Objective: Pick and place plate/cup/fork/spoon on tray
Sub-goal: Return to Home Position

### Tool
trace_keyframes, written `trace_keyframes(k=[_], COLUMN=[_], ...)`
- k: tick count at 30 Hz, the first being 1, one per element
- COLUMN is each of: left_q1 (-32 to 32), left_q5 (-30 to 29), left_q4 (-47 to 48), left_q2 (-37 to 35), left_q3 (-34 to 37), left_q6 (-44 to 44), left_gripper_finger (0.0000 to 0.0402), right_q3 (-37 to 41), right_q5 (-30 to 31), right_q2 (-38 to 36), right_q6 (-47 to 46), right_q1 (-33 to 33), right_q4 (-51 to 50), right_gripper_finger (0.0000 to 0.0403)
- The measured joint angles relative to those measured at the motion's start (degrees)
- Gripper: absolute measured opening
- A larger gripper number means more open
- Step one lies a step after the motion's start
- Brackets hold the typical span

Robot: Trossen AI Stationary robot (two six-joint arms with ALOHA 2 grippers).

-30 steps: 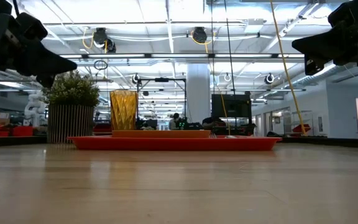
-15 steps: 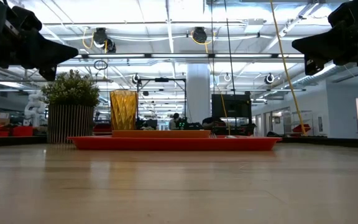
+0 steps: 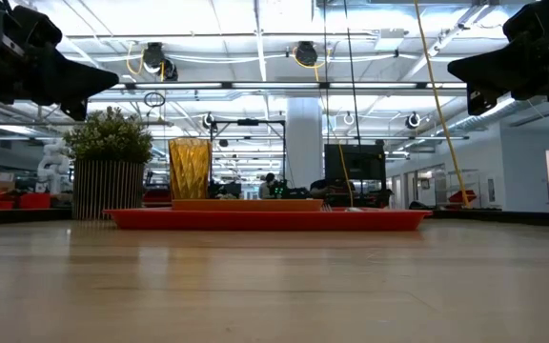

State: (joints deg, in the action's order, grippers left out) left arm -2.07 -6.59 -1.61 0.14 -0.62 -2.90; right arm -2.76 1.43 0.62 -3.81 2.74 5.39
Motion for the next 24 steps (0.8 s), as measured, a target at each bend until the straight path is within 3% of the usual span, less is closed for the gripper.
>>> trace_keyframes(k=[24], left_q1=[0.0], left_q5=[0.0], left_q4=[-1.3], left_q2=[3.0], left_q3=[0.1], left_q6=[1.7], left_gripper_finger=[0.0032], right_q3=[0.0], right_q5=[0.0], right_q2=[0.0], right_q6=[0.0], right_q1=[0.0], right_q4=[0.0], right_gripper_finger=[0.0])
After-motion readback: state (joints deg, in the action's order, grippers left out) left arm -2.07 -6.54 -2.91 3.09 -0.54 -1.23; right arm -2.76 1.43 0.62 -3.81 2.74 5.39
